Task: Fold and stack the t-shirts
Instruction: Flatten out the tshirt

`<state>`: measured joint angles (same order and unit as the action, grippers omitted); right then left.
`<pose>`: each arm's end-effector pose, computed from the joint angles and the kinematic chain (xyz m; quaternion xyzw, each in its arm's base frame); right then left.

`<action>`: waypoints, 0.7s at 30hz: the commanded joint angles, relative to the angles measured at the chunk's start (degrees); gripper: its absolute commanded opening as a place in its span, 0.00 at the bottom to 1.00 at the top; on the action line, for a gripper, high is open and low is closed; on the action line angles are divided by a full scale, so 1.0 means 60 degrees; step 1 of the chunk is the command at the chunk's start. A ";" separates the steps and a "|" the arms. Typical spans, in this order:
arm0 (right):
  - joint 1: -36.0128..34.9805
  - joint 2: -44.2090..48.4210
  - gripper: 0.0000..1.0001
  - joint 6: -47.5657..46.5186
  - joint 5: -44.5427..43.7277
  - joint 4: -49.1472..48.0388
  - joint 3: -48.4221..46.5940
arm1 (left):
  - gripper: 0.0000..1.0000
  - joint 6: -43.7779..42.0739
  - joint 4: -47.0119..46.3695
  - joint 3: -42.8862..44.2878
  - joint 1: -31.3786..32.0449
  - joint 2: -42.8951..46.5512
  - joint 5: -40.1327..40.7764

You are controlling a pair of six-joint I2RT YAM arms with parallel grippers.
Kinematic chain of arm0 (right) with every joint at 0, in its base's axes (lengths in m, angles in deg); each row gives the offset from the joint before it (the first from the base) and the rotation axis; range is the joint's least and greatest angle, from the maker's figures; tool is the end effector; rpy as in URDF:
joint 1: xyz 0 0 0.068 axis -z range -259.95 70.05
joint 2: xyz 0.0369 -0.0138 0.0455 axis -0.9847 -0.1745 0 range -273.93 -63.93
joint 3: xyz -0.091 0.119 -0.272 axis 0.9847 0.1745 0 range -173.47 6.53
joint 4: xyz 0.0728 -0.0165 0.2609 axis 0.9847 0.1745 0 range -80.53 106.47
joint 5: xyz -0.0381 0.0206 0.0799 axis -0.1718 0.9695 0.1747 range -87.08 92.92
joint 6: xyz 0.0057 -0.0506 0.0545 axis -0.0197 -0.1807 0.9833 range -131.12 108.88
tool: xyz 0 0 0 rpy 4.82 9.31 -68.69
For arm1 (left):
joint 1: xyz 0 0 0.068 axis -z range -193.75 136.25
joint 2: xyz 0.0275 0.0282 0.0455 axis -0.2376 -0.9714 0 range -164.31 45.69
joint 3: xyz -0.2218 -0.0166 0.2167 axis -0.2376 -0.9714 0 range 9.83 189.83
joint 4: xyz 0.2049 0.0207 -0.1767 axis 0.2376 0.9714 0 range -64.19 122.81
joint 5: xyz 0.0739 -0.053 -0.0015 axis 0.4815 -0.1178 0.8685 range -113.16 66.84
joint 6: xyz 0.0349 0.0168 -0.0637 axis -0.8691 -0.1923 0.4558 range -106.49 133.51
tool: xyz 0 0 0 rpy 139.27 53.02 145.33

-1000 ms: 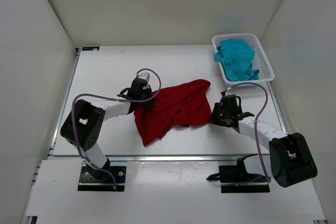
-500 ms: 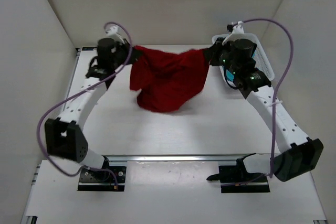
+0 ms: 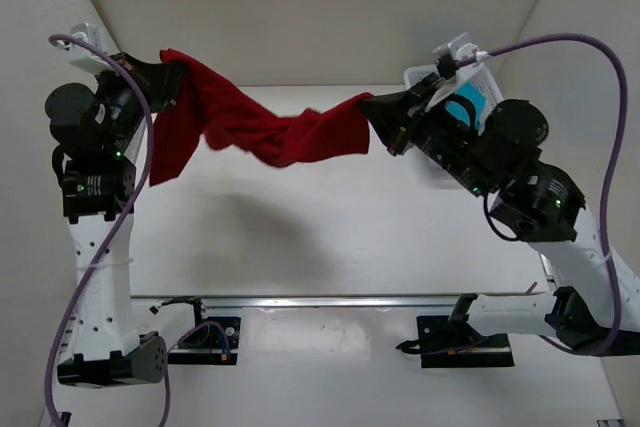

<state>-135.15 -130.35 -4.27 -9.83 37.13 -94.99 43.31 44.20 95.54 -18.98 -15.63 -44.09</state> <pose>0.1298 0.1624 0.6045 -0.1923 0.6323 0.3222 0.6778 0.2156 -0.0027 0.5532 -0.0693 0.6682 -0.2742 0.6881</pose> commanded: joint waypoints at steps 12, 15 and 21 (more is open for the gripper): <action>0.6578 -0.3194 0.00 0.1101 0.5626 -0.0584 0.0737 | 0.07 0.0452 -0.1597 -0.5537 0.0755 0.0540 -0.0819; 0.6519 -0.5899 0.00 0.0880 0.5423 0.0089 -0.0958 | 0.18 0.0613 -0.2448 -0.6652 0.1059 -0.0920 -0.0892; 0.6709 -1.0038 0.31 0.0820 0.4410 0.3647 -0.8311 | 0.87 0.1039 -0.2408 -0.4375 0.0361 -0.4939 -0.1459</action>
<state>-95.88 -191.98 0.80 17.64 49.44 -128.82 47.84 34.13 59.94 -14.35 -42.23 -48.77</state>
